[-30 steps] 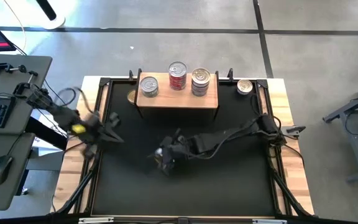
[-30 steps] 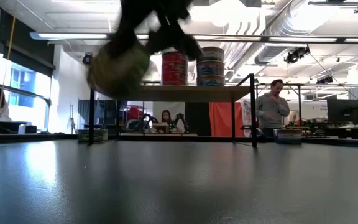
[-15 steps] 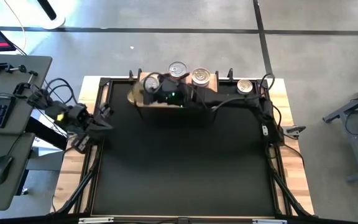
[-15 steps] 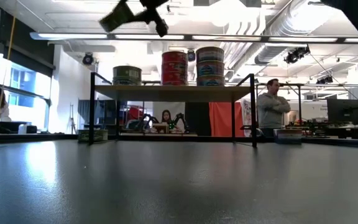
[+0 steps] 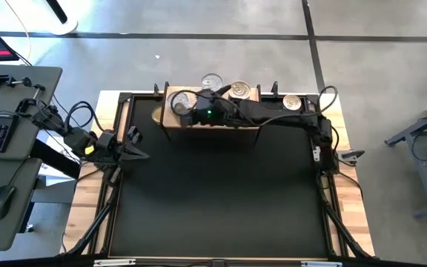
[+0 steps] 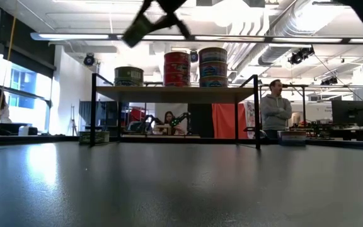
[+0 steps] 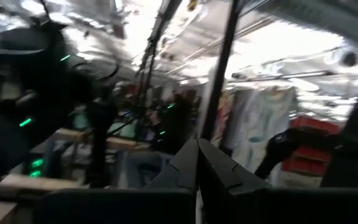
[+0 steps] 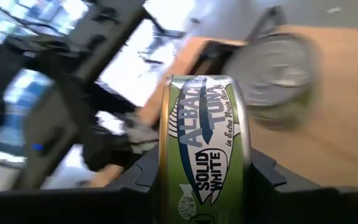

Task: Stack canned seafood by type on shelf
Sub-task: Put the green tuna can on the shelf

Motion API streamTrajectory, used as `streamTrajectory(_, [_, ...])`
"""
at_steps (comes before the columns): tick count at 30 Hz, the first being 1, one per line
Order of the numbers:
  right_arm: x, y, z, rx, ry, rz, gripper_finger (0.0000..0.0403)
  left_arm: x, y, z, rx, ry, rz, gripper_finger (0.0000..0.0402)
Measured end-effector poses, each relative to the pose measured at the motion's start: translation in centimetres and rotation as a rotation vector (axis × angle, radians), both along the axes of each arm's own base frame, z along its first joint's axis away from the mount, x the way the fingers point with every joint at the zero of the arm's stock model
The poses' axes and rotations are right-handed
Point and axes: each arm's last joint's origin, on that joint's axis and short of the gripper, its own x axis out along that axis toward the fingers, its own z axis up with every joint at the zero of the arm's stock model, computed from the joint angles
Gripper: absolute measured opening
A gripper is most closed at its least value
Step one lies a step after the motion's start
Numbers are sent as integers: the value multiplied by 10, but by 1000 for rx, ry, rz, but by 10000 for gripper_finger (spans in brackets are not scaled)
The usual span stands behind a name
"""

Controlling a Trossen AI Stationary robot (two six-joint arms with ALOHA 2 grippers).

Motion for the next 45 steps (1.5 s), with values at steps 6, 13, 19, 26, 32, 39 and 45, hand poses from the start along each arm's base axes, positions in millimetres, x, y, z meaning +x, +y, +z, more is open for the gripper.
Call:
streamTrajectory(6, [-29,5,3,-26,216,-70,119,3,8,-12,-73,147,290,0])
streamTrajectory(13, [-55,21,12,-45,333,-83,119,7,25,-39,-200,425,584,0])
streamTrajectory(19, [-88,39,46,-93,301,-66,119,17,59,-14,-162,715,690,0])
streamTrajectory(26, [-128,61,85,-135,195,-60,119,50,117,-21,-90,1256,805,0])
streamTrajectory(32, [-151,69,101,-166,170,-73,119,72,149,-30,-16,1435,785,0])
streamTrajectory(39, [-156,70,101,-164,188,-53,119,88,165,-32,90,1485,778,0])
streamTrajectory(45, [-156,70,101,-177,200,-35,119,95,179,-44,125,1573,769,0])
